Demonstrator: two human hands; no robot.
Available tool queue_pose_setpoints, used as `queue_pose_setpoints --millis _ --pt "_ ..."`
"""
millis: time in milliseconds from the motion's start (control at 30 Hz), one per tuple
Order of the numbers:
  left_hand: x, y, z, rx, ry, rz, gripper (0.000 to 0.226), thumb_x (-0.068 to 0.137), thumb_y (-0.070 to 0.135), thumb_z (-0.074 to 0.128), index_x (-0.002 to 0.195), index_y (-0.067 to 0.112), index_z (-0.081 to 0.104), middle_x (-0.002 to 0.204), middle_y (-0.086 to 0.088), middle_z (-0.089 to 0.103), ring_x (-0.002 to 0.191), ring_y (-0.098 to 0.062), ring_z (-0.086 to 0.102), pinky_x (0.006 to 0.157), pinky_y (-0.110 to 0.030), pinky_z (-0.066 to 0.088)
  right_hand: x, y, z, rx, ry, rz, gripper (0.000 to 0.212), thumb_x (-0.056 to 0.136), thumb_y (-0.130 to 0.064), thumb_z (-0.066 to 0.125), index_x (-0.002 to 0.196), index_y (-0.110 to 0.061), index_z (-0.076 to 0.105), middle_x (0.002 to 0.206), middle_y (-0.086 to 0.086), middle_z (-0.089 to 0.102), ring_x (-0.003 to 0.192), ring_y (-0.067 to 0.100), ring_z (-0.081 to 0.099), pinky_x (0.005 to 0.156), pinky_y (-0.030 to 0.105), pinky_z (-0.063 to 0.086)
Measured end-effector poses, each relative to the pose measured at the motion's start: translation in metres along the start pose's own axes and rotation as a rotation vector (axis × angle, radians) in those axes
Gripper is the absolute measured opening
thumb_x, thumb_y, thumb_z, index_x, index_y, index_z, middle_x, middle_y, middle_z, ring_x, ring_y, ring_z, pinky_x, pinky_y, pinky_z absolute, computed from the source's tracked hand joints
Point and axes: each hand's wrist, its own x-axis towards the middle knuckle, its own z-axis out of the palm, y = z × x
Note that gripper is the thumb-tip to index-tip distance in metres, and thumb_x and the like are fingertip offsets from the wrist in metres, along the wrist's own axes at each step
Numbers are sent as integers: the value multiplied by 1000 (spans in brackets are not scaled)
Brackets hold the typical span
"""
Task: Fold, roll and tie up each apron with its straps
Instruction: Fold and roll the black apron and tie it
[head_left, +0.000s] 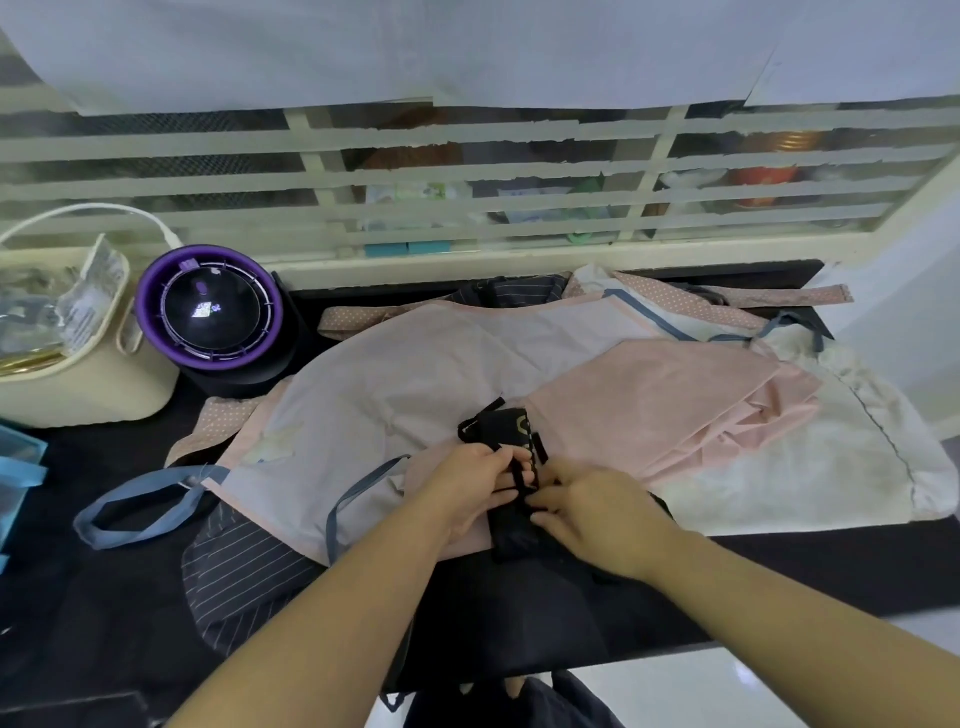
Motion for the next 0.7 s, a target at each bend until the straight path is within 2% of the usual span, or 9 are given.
queue_pose_setpoints --millis 67,133,167,267,333,400,467,600,700 --pt "-1 3 -1 -46 -20 -26 30 101 2 31 100 13 59 96 -6 65 91 -15 63 79 -26 49 2 9 -14 152 89 230 24 92 -37 54 105 -24 70 109 -12 53 86 8 59 75 24 47" --pt "-3 6 -2 -109 -48 -57 40 94 -9 26 116 11 54 108 -11 63 102 -21 61 89 -33 47 13 9 -20 352 153 372 26 88 -34 64 110 -21 68 104 -12 54 80 -1 52 71 7 37" --pt "-4 7 -2 -130 -64 -70 47 91 -13 24 124 11 49 110 -11 62 105 -21 60 95 -36 44 19 6 -22 457 130 415 26 86 -34 67 108 -20 68 99 -11 58 79 -3 52 70 5 37" --pt "-6 7 -4 -164 -138 -75 66 87 -18 22 140 19 35 110 -7 63 118 -23 54 110 -43 32 35 -9 -16 617 -7 437 23 86 -32 67 89 -10 71 78 -3 62 64 4 49 59 12 37" --pt "-7 5 -7 -147 -165 -52 69 89 -20 23 147 16 28 124 -8 58 129 -25 47 110 -42 32 39 -12 -13 742 35 510 26 91 -23 61 83 1 67 66 4 56 55 5 44 54 16 35" --pt "-9 3 -11 -65 -156 -4 63 93 -17 30 149 12 26 140 -11 49 132 -24 44 105 -35 37 38 -9 -12 1129 88 631 26 97 -17 52 80 -1 63 66 8 55 47 6 44 53 18 37" --pt "-9 1 -12 98 -143 28 54 97 -9 40 146 11 32 141 -11 48 130 -20 45 98 -29 43 35 -4 -12 1379 65 677 29 99 -15 46 76 -6 60 71 10 60 47 10 47 56 23 40" --pt "0 2 -11 511 -66 147 42 96 -1 48 135 12 50 115 -4 59 107 -13 56 85 -25 52 36 -2 -13 1145 -11 607 29 99 -15 47 73 -9 58 66 4 62 54 11 53 64 27 47" --pt "7 7 -9 834 47 270 35 89 -2 54 120 12 62 105 -5 65 99 -17 61 83 -25 50 38 -1 -14 1021 -3 578 20 95 -14 54 76 -10 56 62 -1 58 55 8 53 63 23 47"
